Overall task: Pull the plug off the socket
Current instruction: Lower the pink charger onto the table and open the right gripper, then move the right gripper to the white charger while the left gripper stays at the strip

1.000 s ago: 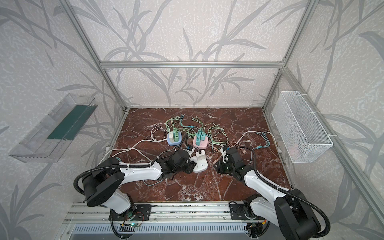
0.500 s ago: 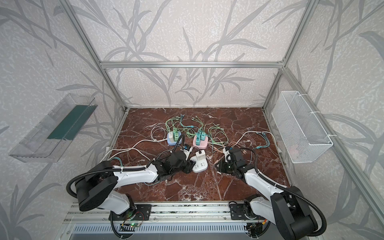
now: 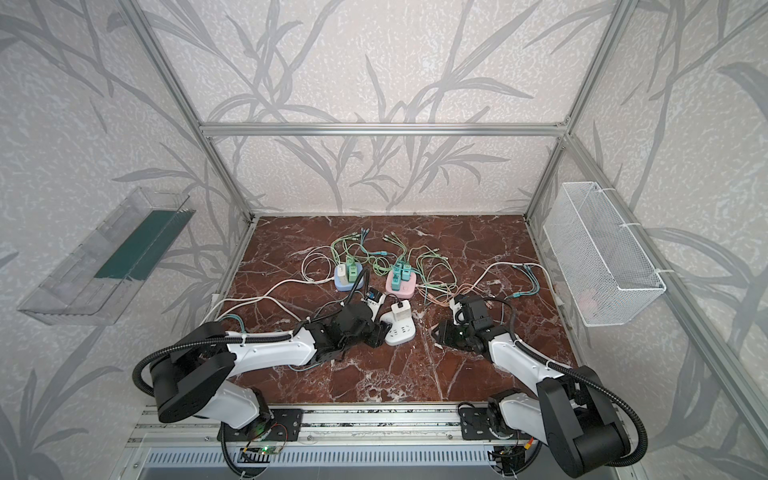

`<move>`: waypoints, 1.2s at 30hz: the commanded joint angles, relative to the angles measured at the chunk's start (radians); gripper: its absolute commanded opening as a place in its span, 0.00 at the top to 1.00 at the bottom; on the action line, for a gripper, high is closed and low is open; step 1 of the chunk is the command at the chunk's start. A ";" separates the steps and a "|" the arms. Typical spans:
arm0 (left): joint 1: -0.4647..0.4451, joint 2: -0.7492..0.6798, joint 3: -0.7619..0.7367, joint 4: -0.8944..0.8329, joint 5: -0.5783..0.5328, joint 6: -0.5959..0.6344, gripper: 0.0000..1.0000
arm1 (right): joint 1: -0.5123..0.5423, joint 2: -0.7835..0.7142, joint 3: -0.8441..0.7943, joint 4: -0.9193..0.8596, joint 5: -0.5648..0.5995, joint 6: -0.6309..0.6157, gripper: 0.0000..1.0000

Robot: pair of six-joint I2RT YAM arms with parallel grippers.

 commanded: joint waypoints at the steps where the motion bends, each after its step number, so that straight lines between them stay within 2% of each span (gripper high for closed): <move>1: -0.003 -0.015 -0.006 0.015 -0.022 -0.003 0.39 | -0.009 -0.010 0.036 -0.052 0.020 -0.006 0.47; 4: -0.004 -0.007 -0.003 0.021 -0.020 -0.011 0.39 | -0.012 -0.035 0.048 -0.091 0.056 0.001 0.44; 5: -0.003 -0.006 -0.004 0.020 -0.025 -0.019 0.39 | -0.012 -0.049 0.051 -0.107 0.074 0.003 0.39; 9: -0.004 -0.005 -0.010 0.026 -0.031 -0.031 0.39 | -0.012 -0.112 0.069 -0.171 0.127 -0.006 0.26; 13: -0.003 -0.008 -0.012 0.026 -0.039 -0.037 0.37 | -0.012 -0.204 0.067 -0.205 0.174 -0.011 0.20; 17: -0.004 -0.015 -0.017 0.028 -0.047 -0.038 0.34 | -0.012 -0.292 0.055 -0.223 0.215 -0.019 0.15; 21: -0.005 -0.025 -0.028 0.036 -0.058 -0.039 0.31 | -0.010 -0.338 0.050 -0.246 0.221 -0.045 0.04; 22: -0.005 -0.029 -0.033 0.042 -0.061 -0.041 0.29 | -0.009 -0.346 0.050 -0.249 0.221 -0.050 0.02; 23: -0.005 -0.033 -0.039 0.046 -0.064 -0.042 0.23 | -0.007 -0.353 0.048 -0.249 0.222 -0.054 0.00; 27: -0.005 -0.050 -0.058 0.066 -0.075 -0.048 0.10 | 0.011 -0.379 0.045 -0.247 0.233 -0.060 0.01; 30: -0.005 -0.060 -0.060 0.063 -0.078 -0.045 0.03 | 0.049 -0.392 0.051 -0.251 0.281 -0.073 0.01; 36: -0.005 -0.069 -0.073 0.059 -0.089 -0.050 0.01 | 0.155 -0.406 0.059 -0.236 0.398 -0.086 0.01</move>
